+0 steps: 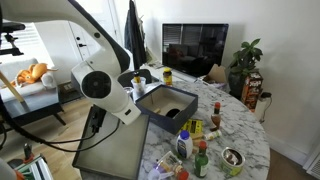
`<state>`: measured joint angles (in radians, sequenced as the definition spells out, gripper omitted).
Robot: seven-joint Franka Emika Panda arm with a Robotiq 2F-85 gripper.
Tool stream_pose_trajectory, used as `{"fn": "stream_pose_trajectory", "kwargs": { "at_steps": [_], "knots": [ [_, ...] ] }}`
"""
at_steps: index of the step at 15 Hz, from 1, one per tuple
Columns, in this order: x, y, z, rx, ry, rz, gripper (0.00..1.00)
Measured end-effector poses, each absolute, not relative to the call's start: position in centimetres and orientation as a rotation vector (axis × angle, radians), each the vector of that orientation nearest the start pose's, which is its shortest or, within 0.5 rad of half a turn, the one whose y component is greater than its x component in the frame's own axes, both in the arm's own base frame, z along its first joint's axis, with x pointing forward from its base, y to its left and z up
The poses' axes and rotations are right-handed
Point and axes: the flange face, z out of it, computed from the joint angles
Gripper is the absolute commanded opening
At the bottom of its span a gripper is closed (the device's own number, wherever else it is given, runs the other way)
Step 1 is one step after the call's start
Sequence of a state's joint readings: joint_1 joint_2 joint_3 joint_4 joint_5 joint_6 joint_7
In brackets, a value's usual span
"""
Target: Put the lid on the blue box
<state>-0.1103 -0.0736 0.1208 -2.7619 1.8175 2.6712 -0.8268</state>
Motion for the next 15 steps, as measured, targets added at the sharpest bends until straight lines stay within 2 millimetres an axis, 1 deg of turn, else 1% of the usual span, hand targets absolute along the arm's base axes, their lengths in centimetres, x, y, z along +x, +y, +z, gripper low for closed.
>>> {"fn": "stream_pose_trajectory", "kwargs": {
  "at_steps": [2, 4, 8, 10, 12, 15],
  "knots": [
    [36.5, -2.3, 24.1, -2.203, 0.949, -0.458, 0.03],
    [37.1, -2.1, 25.4, -2.184, 0.908, -0.516, 0.03],
    [37.2, -2.1, 25.7, -2.184, 0.894, -0.528, 0.01],
    [37.7, -1.7, 26.0, -2.173, 0.878, -0.529, 0.01],
    [38.9, -1.2, 27.2, -2.110, 0.853, -0.550, 0.01],
    [40.8, -1.1, 29.9, -1.959, 0.826, -0.602, 0.01]
  ]
}}
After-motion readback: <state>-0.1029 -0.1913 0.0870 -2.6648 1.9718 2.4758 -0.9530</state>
